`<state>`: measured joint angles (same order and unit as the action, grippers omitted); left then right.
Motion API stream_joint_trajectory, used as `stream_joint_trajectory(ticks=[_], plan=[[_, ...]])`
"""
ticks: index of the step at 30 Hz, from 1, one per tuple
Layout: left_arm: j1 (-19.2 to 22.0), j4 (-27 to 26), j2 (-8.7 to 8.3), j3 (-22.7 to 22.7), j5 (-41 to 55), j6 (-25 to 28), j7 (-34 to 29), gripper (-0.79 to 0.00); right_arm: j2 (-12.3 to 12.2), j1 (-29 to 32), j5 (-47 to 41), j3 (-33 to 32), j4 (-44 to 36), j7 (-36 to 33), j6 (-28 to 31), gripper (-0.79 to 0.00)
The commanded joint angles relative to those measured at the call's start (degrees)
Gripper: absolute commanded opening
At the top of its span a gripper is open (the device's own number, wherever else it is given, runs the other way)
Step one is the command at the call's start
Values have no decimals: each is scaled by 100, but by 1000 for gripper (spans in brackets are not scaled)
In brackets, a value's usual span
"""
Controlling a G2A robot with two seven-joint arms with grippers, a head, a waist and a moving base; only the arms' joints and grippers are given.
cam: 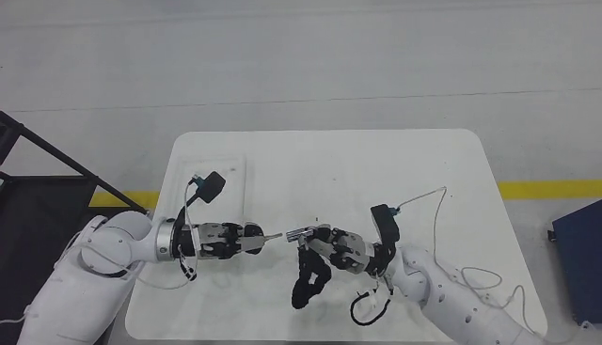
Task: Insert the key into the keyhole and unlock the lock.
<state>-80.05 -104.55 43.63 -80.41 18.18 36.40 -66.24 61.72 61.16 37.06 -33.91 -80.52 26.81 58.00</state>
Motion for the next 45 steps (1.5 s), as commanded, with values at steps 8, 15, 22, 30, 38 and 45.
stream_joint_trajectory(ticks=[8, 15, 22, 30, 38, 45], plan=[[-337, -390, -37, -336, -440, 123, 265, -785, -213, -342, -1082, 411, -141, -307, 0, -785], [-595, -714, -63, -661, -725, 182, 492, -785, -300, -452, -1322, 672, -136, -426, 0, -785], [-664, -841, -74, -750, -759, 139, 547, -785, -321, -598, -1512, 870, -81, -501, 0, -785], [-720, -921, -76, -735, -742, 94, 594, -785, -329, -686, -1511, 961, 22, -442, 0, -785], [-687, -943, -65, -609, -909, 2, 660, -785, -329, -705, -1403, 949, 73, -363, 0, -785], [-595, -888, -52, -489, -987, -54, 732, -785, -331, -722, -1022, 874, 47, -218, 0, -785]])
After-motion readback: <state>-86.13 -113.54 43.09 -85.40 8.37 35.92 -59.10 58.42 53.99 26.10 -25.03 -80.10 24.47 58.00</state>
